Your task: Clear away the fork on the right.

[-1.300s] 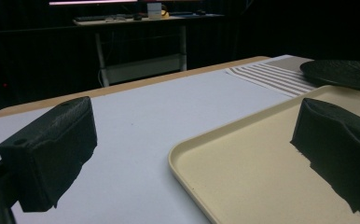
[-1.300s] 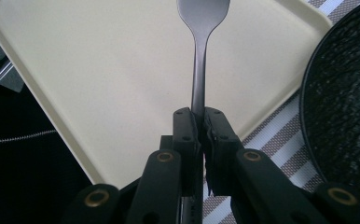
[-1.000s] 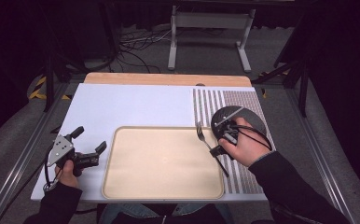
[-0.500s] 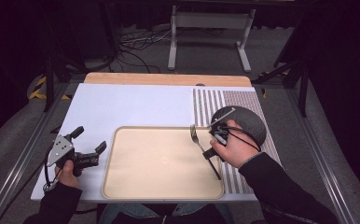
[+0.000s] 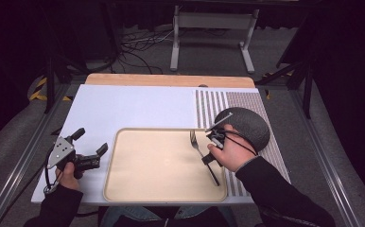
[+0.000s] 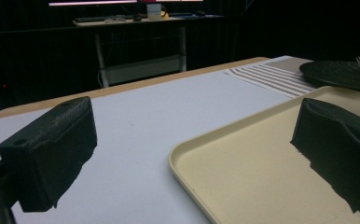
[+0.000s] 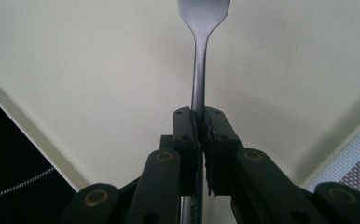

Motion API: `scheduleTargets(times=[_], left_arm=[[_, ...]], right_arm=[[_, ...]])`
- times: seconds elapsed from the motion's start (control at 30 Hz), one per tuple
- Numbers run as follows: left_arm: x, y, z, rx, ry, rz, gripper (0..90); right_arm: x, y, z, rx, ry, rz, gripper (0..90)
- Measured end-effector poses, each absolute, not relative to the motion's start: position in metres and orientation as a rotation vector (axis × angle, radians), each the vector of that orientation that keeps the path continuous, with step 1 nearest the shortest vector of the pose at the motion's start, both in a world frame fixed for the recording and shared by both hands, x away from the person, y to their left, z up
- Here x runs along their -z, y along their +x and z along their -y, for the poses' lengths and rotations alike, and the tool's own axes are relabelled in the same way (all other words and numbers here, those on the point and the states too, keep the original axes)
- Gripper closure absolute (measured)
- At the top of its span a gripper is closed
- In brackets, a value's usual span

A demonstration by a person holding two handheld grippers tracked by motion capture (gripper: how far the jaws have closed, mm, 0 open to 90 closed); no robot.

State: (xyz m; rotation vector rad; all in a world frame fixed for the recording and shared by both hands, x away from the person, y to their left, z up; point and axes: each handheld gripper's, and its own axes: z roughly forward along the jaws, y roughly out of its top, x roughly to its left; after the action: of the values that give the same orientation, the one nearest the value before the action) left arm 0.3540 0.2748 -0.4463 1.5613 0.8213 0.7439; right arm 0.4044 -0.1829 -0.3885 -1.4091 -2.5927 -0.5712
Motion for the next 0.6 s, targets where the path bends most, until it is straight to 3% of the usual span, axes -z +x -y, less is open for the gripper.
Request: scheduleTargets(times=[0.6], left_arm=[[0.446,0.354,-0.275,-0.743,1.561,-0.822,0.4]], right_arm=[[0.402,0.407,0.181,0.497,-1.446,2.556,84.1]])
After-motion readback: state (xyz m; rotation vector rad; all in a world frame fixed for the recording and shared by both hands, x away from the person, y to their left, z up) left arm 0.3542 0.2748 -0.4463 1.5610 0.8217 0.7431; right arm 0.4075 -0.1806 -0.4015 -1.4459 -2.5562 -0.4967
